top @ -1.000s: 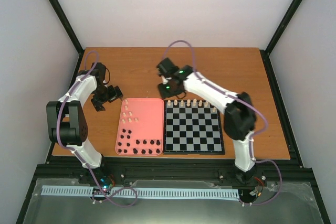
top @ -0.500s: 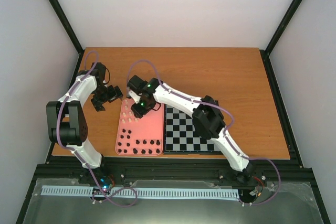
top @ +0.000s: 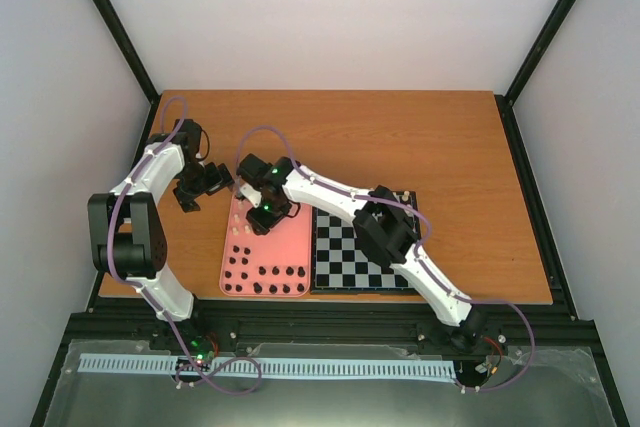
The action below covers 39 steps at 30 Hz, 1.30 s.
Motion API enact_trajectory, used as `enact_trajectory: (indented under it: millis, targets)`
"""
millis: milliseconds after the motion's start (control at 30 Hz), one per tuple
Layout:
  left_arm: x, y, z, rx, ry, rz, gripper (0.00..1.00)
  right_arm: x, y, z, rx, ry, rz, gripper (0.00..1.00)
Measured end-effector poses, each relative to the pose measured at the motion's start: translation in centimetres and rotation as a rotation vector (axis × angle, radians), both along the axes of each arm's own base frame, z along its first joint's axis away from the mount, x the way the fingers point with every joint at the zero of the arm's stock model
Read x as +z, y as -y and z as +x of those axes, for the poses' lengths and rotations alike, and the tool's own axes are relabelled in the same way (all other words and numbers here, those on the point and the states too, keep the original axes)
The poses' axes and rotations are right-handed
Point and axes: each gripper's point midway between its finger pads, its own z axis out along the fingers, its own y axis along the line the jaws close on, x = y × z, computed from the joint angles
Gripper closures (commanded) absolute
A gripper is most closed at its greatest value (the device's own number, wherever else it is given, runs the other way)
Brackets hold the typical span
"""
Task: Set up the chess pieces on the board
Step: Pick up the chess piece from the storage box.
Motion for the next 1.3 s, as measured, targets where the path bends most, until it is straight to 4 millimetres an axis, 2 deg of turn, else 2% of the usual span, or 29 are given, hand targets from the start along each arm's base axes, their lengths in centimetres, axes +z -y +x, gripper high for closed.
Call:
enact_trajectory:
  millis: [167, 300, 633, 767, 833, 933, 1167, 1300]
  targets:
    - [0.0, 0.0, 0.0, 0.0, 0.001, 0.0, 0.0, -0.1, -0.2, 0.1, 0.002, 0.0, 0.002, 0.59]
    - [0.0, 0.0, 0.0, 0.0, 0.001, 0.0, 0.0, 0.0, -0.3, 0.2, 0.006, 0.003, 0.004, 0.68]
    - [0.0, 0.0, 0.0, 0.0, 0.001, 0.0, 0.0, -0.1, -0.3, 0.1, 0.007, -0.001, 0.004, 0.77]
    - [0.0, 0.0, 0.0, 0.0, 0.001, 0.0, 0.0, -0.4, -0.3, 0.0, 0.012, -0.008, 0.001, 0.85]
    - [0.0, 0.0, 0.0, 0.0, 0.001, 0.0, 0.0, -0.5, -0.2, 0.0, 0.013, -0.009, 0.0, 0.92]
    - [0.0, 0.0, 0.0, 0.0, 0.001, 0.0, 0.0, -0.4, -0.2, 0.2, 0.01, -0.008, 0.002, 0.96]
    - [0.0, 0.0, 0.0, 0.0, 0.001, 0.0, 0.0, -0.4, 0.4, 1.0, -0.01, 0.007, -0.016, 0.97]
    - [0.0, 0.0, 0.0, 0.0, 0.001, 0.0, 0.0, 0.4, 2.0, 2.5, -0.072, 0.02, -0.041, 0.97]
